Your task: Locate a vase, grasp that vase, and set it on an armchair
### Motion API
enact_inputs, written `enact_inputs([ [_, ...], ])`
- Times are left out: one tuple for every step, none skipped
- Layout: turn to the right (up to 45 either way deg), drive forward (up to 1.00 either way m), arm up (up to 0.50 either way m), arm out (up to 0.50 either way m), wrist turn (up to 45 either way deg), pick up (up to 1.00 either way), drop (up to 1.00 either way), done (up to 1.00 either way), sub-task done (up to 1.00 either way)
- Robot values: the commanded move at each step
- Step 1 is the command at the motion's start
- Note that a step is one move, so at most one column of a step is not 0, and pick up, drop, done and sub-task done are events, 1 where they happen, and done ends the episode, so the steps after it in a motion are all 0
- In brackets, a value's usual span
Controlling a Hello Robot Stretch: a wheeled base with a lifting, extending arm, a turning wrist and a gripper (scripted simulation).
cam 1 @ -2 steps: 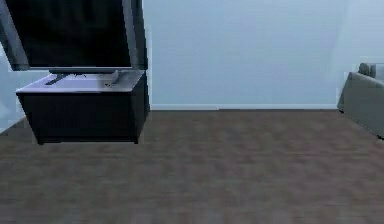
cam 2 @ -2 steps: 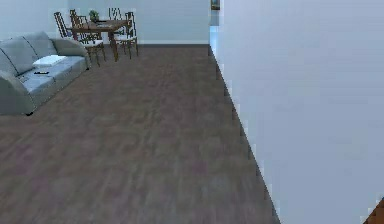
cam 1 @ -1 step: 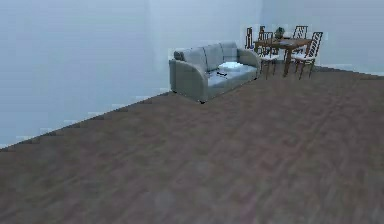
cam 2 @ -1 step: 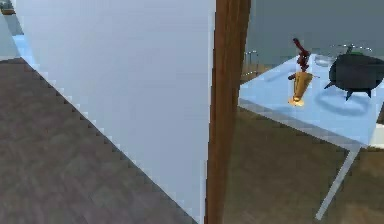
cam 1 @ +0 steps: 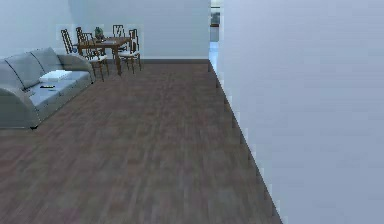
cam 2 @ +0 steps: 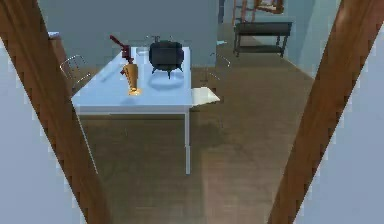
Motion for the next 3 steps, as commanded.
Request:
enact_inputs([
  [0.0, 0.65, 0.0, 0.0, 0.0, 0.0, 0.0, 0.0, 0.0],
  [0.0, 1.0, 0.0, 0.0, 0.0, 0.0, 0.0, 0.0, 0.0],
  [0.0, 1.0, 0.0, 0.0, 0.0, 0.0, 0.0, 0.0, 0.0],
])
